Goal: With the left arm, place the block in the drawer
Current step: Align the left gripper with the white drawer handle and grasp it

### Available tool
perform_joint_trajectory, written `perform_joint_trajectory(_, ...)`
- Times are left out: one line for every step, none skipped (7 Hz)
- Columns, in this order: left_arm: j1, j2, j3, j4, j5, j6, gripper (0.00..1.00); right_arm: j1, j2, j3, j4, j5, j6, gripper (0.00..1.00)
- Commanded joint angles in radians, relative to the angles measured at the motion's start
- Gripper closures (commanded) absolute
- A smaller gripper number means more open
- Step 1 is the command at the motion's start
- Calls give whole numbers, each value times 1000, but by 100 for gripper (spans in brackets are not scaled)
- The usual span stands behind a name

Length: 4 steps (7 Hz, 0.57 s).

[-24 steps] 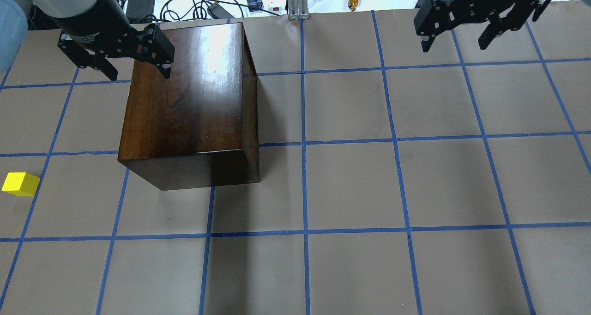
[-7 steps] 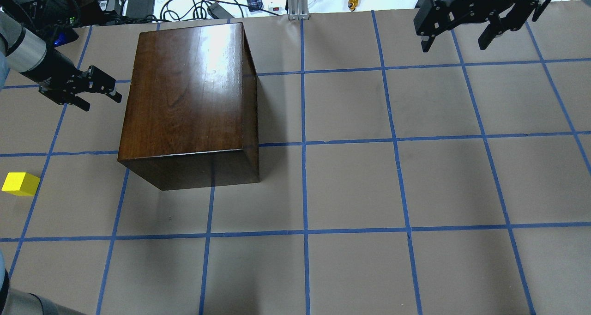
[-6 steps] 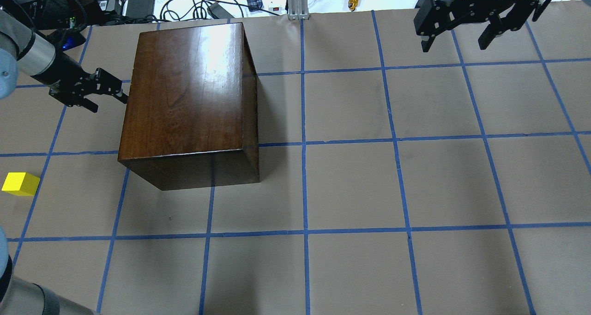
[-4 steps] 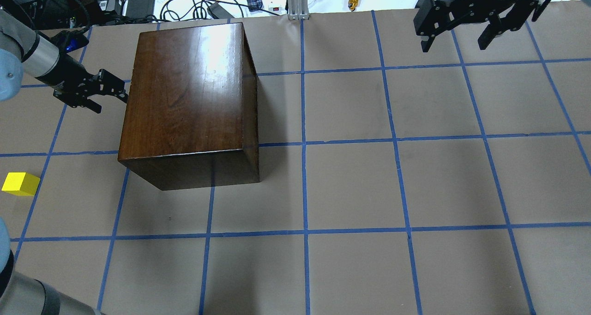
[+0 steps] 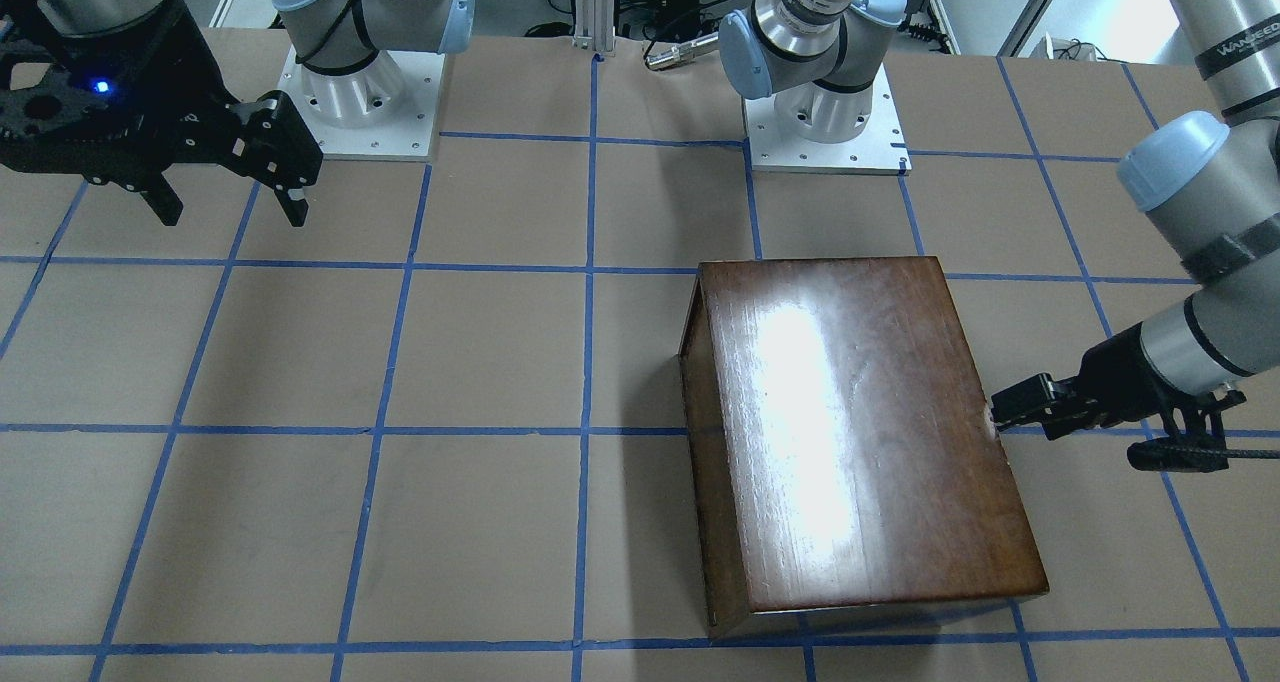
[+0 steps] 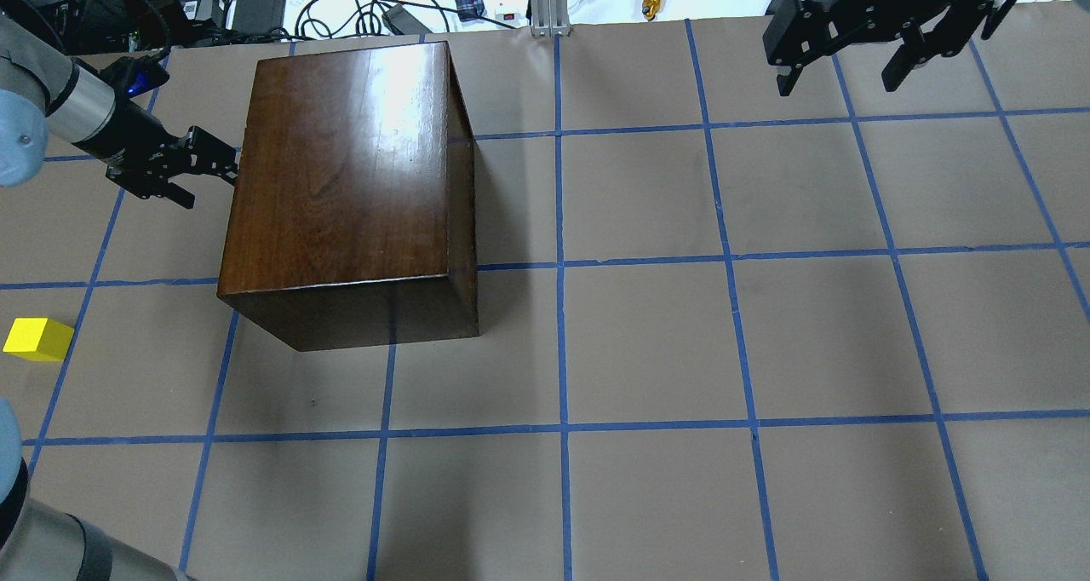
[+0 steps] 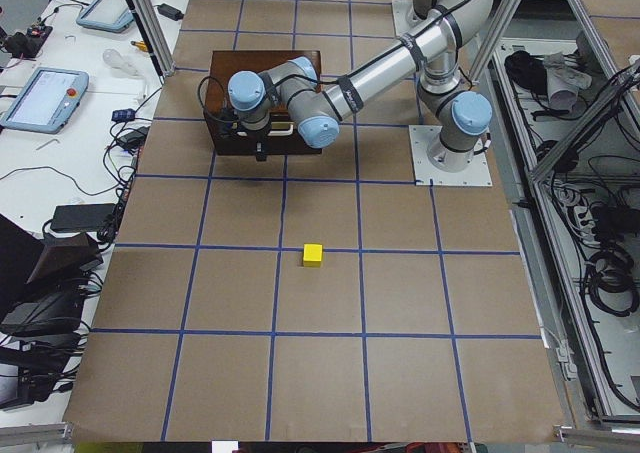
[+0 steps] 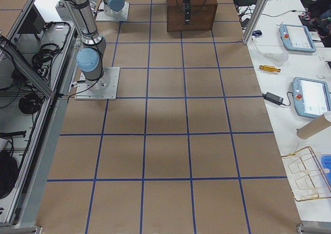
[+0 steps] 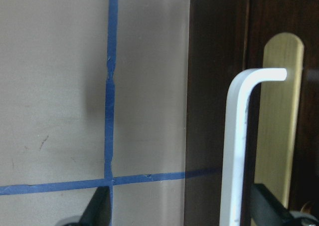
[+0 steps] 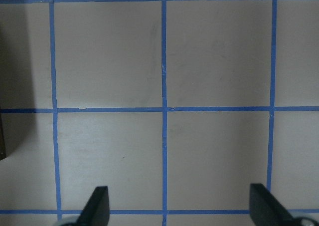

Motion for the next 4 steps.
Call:
perform_joint_trajectory(-4,-5,-6,6,0,6,0,-1,1,0,0,0,0,0)
perform_joint_trajectory(-4,-11,-6,17,0,9,0,-1,1,0,0,-1,0,0)
perform_joint_trajectory(-4,-14,-5,26,0,12,0,0,1,0,0,-1,0,0)
perform_joint_trajectory(-4,-14,-5,26,0,15,0,-1,1,0,0,0,0,0)
